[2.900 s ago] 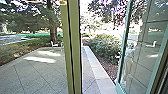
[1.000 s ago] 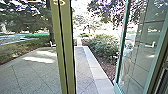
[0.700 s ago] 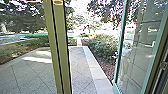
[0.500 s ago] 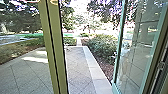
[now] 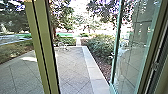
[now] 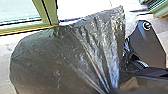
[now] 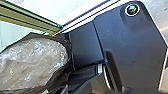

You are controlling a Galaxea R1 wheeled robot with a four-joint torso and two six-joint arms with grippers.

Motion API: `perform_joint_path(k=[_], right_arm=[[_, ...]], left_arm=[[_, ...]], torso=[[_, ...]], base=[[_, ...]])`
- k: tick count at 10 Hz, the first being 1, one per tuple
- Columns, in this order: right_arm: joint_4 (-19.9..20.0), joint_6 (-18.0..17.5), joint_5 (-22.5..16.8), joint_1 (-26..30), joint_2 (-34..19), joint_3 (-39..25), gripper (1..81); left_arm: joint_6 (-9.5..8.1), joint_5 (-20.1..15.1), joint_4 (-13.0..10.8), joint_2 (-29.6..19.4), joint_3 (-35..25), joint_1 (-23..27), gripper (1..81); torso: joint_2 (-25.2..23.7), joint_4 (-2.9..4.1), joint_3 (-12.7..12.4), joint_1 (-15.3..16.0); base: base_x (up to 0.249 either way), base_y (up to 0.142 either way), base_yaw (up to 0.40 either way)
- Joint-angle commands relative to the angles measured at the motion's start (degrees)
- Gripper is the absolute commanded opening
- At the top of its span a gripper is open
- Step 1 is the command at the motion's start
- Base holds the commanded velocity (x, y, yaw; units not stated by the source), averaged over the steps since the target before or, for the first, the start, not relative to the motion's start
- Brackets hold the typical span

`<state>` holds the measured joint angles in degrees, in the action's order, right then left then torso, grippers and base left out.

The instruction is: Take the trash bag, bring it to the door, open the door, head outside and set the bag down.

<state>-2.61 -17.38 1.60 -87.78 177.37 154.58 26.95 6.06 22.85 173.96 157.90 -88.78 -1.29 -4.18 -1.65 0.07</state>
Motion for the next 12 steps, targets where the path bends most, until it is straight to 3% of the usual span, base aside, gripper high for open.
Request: perform_joint_path(k=[1, 12], right_arm=[[-0.29, 0.16, -2.39, 3.18, 0.55, -0.60, 81.1], [-0.20, 0.16, -2.30, 3.00, 0.55, -0.43, 81.1]], left_arm=[[0.29, -2.98, -0.61, -0.10, -0.05, 3.22, 1.0], [0.29, -2.98, -0.61, -0.01, -0.05, 3.22, 1.0]], torso=[[0.00, 0.00, 0.00, 0.00], [0.00, 0.00, 0.00, 0.00]], base=[[0.000, -0.137, 0.000], [0.000, -0.133, 0.000]])
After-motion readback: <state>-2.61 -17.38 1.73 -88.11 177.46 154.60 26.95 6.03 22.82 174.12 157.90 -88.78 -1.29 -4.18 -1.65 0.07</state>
